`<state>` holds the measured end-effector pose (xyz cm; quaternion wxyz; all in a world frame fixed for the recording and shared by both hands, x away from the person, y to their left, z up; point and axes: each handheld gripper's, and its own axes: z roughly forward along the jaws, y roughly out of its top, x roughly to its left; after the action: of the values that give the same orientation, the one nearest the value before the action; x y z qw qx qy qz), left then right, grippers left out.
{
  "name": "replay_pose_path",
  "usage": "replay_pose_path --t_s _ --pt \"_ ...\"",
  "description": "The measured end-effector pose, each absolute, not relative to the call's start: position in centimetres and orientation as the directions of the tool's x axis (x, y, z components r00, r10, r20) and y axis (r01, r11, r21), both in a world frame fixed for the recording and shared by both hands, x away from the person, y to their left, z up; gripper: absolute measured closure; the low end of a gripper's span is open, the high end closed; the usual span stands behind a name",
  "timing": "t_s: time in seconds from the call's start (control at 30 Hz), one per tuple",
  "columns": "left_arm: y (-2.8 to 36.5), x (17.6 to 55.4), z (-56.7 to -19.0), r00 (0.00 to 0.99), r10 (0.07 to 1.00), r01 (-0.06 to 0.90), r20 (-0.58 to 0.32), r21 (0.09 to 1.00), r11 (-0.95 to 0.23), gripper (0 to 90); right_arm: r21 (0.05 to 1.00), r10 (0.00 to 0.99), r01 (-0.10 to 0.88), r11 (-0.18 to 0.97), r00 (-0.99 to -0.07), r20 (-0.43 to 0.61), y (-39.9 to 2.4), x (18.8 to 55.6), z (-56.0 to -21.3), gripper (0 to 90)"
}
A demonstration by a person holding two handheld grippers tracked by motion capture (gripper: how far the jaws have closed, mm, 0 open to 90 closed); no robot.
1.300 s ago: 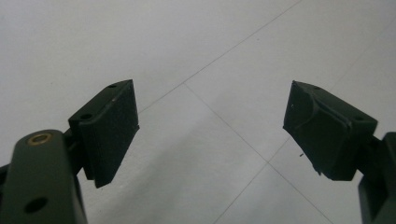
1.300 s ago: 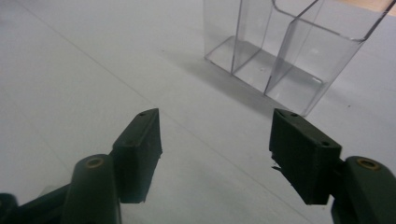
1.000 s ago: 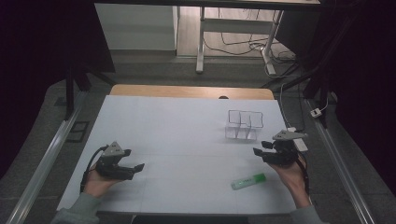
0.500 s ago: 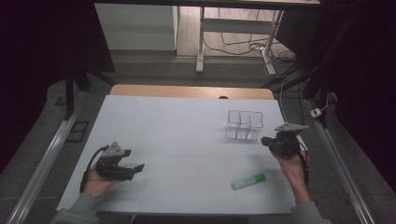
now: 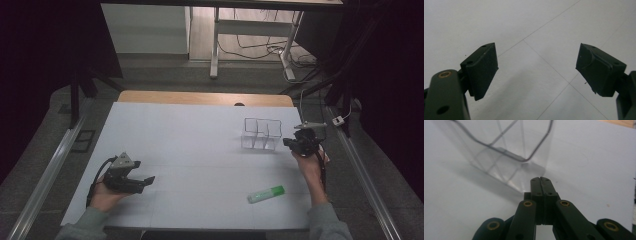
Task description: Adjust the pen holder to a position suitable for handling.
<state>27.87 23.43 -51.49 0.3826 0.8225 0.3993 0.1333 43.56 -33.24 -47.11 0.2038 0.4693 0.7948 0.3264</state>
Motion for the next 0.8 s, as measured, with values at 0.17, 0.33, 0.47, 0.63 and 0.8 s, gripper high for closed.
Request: replay_pose_path --t_s 0.17,0.33,0.47,0.63,0.8 --pt "23.4 27.9 -51.6 0.644 0.760 0.559 -0.088 0.733 -0.388 17.5 0.710 0.877 0.619 0.337 -0.480 0.003 -33.4 44.9 -47.5 89.3" --pt "23.4 27.8 -51.6 0.644 0.760 0.559 -0.086 0.731 -0.391 17.5 0.709 0.870 0.620 0.337 -0.492 0.017 -33.4 45.7 -47.9 89.3" --pt "23.3 27.9 -51.8 0.647 0.758 0.562 -0.084 0.724 -0.399 17.6 0.708 0.867 0.622 0.334 -0.498 0.028 -33.4 46.2 -48.2 89.3" --pt "23.3 27.9 -51.8 0.646 0.759 0.563 -0.084 0.724 -0.398 17.6 0.694 0.857 0.626 0.356 -0.515 0.026 -33.2 46.5 -48.3 89.3" --pt "23.3 27.9 -51.9 0.647 0.758 0.562 -0.083 0.723 -0.401 17.7 0.690 0.852 0.623 0.368 -0.524 0.019 -32.9 46.5 -48.3 89.3"
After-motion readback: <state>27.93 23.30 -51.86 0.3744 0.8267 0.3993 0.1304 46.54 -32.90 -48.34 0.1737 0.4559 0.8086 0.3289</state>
